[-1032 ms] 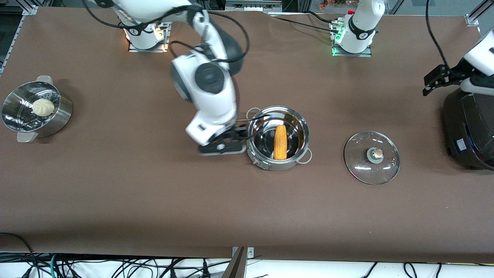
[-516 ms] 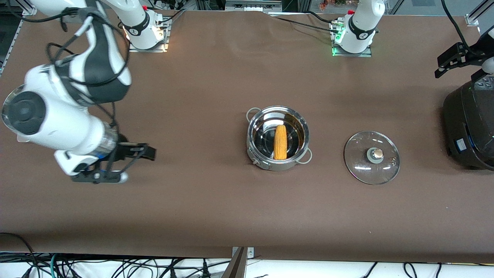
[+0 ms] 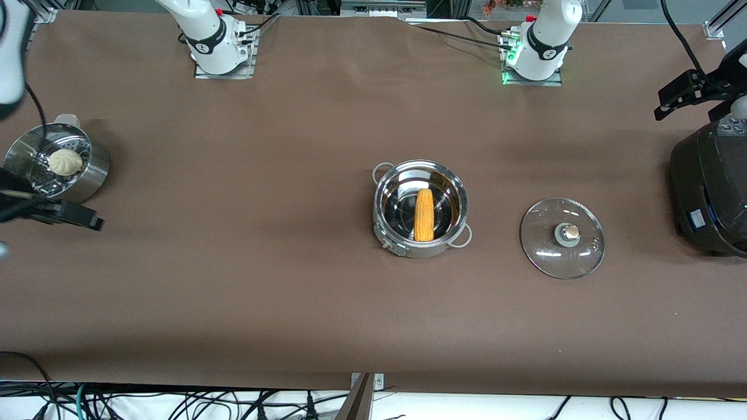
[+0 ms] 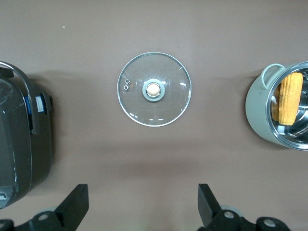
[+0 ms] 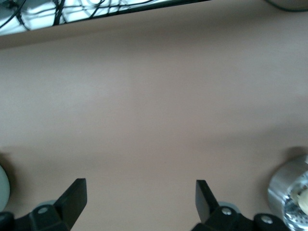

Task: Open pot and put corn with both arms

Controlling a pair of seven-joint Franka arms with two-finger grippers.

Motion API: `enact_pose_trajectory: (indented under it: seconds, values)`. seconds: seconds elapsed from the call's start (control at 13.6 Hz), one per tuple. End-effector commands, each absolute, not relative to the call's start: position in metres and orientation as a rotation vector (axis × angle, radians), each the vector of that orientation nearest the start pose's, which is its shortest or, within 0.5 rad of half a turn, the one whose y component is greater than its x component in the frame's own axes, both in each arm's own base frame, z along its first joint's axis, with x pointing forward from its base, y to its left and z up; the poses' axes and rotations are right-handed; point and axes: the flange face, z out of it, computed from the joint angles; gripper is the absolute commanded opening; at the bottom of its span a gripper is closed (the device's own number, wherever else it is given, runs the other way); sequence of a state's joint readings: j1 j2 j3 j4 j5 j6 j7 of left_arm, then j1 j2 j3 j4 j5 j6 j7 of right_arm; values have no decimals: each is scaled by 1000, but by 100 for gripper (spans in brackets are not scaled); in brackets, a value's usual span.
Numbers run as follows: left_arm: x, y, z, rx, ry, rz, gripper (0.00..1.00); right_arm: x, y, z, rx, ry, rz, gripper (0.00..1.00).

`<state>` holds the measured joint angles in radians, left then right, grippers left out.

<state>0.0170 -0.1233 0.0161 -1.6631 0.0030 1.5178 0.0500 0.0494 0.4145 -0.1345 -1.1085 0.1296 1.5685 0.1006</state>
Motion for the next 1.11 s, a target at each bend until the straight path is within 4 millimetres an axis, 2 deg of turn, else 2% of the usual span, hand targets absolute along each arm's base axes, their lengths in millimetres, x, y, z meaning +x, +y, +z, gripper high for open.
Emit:
enact_pose_trajectory:
  seconds: [0.0, 0.15, 0.37, 0.52, 0.74, 0.96, 1.03]
  values:
    - [513, 12, 649, -3119, 24, 44, 100, 618, -40, 605, -2990, 308, -166, 100]
    - [512, 11, 650, -3119, 29, 42, 100, 598, -37, 614, -3000, 305, -134, 100]
    - [513, 11, 649, -3119, 29, 44, 100, 588, -40, 621, -3104, 219, -119, 100]
    - [513, 11, 648, -3119, 31, 49, 100, 586, -23, 618, -3180, 120, -81, 100]
    - [513, 13, 648, -3120, 24, 49, 100, 577, -16, 622, -3182, 88, -20, 100]
    - [512, 13, 647, -3120, 24, 51, 100, 571, -8, 623, -3178, -45, 13, 100]
    - [512, 13, 647, -3120, 24, 54, 100, 568, 0, 620, -3177, -65, 37, 100]
